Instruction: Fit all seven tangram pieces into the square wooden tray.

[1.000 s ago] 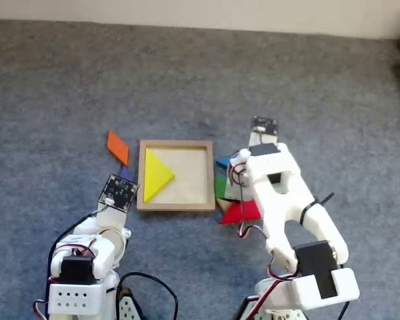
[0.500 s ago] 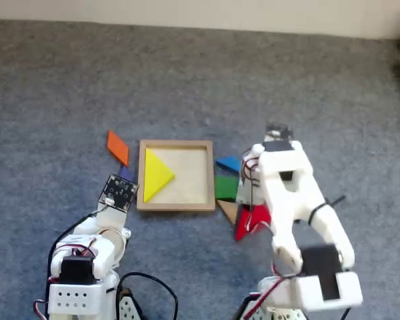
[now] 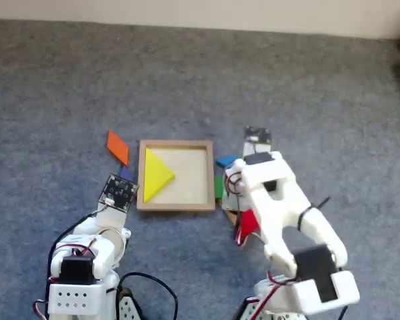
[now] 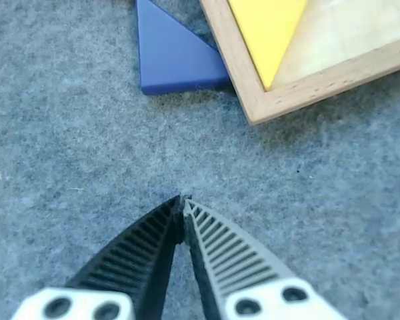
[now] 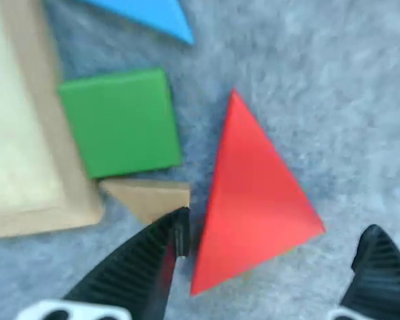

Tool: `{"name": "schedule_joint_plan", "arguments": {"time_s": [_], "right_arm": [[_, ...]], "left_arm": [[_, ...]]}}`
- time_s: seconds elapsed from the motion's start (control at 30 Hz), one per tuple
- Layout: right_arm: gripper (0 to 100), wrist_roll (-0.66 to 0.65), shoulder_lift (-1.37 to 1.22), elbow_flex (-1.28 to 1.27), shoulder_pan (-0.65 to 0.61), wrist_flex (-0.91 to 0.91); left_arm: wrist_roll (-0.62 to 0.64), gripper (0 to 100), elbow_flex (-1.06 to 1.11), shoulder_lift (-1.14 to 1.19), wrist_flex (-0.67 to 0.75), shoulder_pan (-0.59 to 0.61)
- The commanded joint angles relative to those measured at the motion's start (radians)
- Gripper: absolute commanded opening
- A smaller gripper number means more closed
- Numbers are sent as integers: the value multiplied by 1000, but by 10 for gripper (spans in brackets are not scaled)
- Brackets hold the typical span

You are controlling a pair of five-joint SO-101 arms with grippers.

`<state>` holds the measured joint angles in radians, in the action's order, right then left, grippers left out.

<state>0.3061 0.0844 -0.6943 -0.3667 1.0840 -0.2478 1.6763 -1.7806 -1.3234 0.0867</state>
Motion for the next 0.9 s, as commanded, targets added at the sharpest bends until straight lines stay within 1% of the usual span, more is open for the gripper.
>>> {"name": "schedule_joint_plan", "arguments": {"time_s": [0.0,0.1,0.27,0.47,0.57,0.67,0.87], "right_arm": [[373,-3,-91,5,-12,-41],[372,-3,-111,7,-10,-41],[372,-8,-105,7,33,-41],[369,-11,-111,2,30,-41],[310,-11,-111,2,33,-47],[255,-11,-111,-1,36,-102],[255,-12,-111,-2,38,-107]], "left_arm": [[11,5,21,-35,-5,12],[11,5,21,-35,-5,12],[11,5,21,-35,-5,12],[11,5,21,-35,-5,12],[11,5,21,-35,-5,12],[11,5,21,-35,-5,12],[11,5,21,-35,-5,12]]}}
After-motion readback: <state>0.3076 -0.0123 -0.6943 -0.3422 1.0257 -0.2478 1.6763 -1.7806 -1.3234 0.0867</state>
